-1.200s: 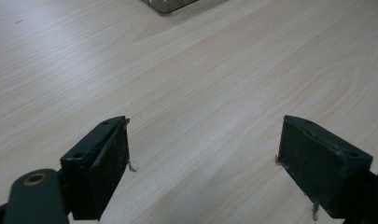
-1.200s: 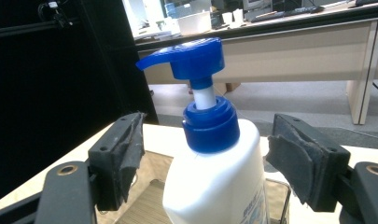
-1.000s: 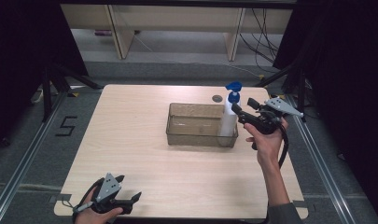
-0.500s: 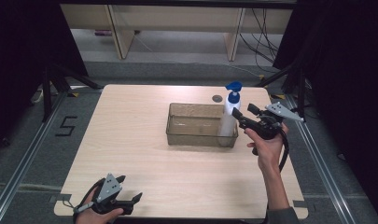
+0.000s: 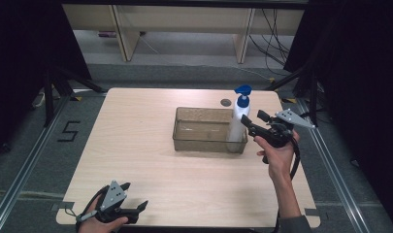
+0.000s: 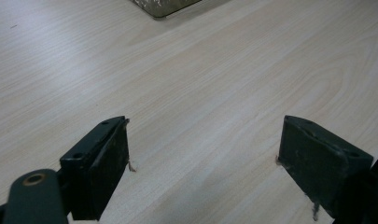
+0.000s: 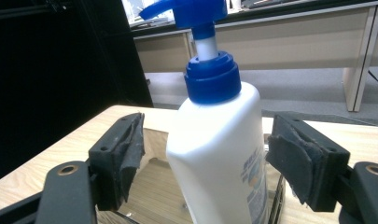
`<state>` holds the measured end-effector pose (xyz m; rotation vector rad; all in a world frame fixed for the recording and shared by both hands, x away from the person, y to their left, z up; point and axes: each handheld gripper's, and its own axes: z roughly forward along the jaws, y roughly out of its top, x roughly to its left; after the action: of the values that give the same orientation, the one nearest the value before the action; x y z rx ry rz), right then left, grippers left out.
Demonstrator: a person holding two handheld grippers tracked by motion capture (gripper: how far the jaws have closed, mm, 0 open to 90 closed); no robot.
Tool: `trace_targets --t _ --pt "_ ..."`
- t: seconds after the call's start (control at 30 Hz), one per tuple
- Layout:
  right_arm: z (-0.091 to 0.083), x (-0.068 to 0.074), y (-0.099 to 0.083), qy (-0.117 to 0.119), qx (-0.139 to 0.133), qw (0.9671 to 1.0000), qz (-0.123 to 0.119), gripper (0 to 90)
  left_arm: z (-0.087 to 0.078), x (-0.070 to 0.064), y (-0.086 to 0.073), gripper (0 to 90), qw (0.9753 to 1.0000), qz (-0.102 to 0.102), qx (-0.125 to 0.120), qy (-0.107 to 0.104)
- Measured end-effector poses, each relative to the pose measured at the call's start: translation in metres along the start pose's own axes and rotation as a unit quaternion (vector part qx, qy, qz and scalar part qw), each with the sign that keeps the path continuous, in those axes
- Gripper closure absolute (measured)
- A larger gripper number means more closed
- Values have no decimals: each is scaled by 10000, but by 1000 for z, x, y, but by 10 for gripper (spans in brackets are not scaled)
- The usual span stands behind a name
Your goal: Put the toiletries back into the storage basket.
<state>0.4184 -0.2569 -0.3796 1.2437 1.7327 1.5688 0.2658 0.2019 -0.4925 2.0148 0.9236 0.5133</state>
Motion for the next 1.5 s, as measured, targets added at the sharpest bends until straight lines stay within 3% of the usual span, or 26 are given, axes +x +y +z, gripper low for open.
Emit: trace_targets --t 0.13,0.17,0.2,0.23,0.3,0.43,0.47,0.8,1.5 --pt "-2 1 -1 -2 66 10000 69 273 0 1 0 156 10000 34 19 -5" --pt "-2 0 -2 -19 46 10000 -43 273 -1 2 0 156 9998 158 126 40" --pt "-2 0 -2 -19 46 10000 -43 273 0 0 0 156 10000 5 2 -17" --pt "-3 0 -2 -26 28 10000 -69 272 -1 2 0 156 9998 156 123 40" --pt "-4 0 -2 -48 57 10000 -35 271 -1 3 0 156 9998 172 133 41" --pt "-7 0 -1 -24 37 9999 -121 271 0 1 0 156 10000 39 -13 28" --pt "-8 2 -1 11 58 10000 47 271 -1 1 0 156 10000 51 37 27" --pt "-11 5 -7 19 94 9999 -54 271 -1 1 1 156 10000 48 4 14" --pt "-13 20 -13 146 202 9997 8 274 -3 1 1 156 10000 30 -21 28"
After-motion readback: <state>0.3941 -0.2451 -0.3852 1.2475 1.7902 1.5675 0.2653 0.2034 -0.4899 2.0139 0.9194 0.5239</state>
